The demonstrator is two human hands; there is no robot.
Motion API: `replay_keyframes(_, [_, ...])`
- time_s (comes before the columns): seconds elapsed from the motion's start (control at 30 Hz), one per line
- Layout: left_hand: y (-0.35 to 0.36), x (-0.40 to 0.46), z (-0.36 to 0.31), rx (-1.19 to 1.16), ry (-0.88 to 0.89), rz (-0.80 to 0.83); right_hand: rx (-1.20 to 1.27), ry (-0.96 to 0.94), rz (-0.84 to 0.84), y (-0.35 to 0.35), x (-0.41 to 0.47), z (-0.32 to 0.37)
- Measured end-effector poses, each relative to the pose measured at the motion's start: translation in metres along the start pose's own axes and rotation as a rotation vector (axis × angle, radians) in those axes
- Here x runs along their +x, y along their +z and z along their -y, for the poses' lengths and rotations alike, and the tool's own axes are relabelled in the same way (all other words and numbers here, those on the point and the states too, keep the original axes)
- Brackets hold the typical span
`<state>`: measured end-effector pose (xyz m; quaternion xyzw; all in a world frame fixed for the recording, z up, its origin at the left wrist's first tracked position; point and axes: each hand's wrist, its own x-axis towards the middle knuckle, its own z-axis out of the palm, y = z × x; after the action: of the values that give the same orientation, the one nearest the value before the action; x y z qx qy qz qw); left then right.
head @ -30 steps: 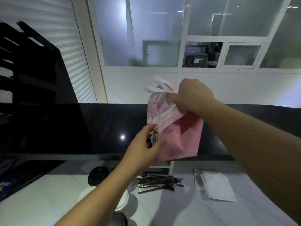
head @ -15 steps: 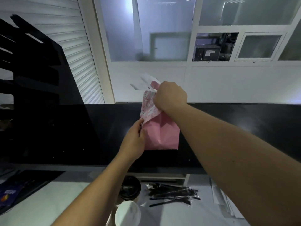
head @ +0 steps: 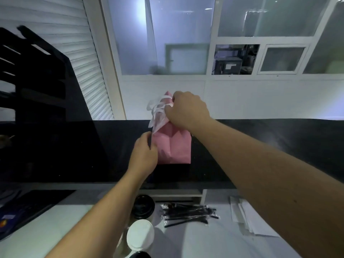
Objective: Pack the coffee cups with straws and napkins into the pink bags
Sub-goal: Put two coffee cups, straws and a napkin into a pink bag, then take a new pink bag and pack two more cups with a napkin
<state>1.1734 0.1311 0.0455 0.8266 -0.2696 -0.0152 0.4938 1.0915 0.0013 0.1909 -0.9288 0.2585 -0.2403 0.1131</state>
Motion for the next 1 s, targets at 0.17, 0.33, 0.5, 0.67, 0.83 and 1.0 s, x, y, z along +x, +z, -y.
replay_keyframes(0.17, [-0.003,-0.056,-0.027,0.071,0.109,0.008,-0.033,0.042,0.042,-0.011,-0.07,-0.036])
replay_keyframes(0.33, [0.023,-0.104,-0.052,0.214,0.24,0.183,0.018,0.147,0.057,0.0,-0.144,-0.086])
replay_keyframes(0.5, [0.072,-0.151,-0.063,0.298,0.312,0.323,-0.068,0.288,0.063,0.005,-0.227,-0.142])
replay_keyframes(0.67, [0.121,-0.211,-0.087,0.396,0.435,0.438,-0.162,0.453,0.061,-0.018,-0.322,-0.194])
replay_keyframes(0.83, [0.165,-0.283,-0.128,0.484,0.568,0.536,-0.222,0.598,0.072,-0.063,-0.417,-0.238])
replay_keyframes(1.0, [0.203,-0.381,-0.176,0.538,0.674,0.606,-0.248,0.717,0.05,-0.125,-0.525,-0.274])
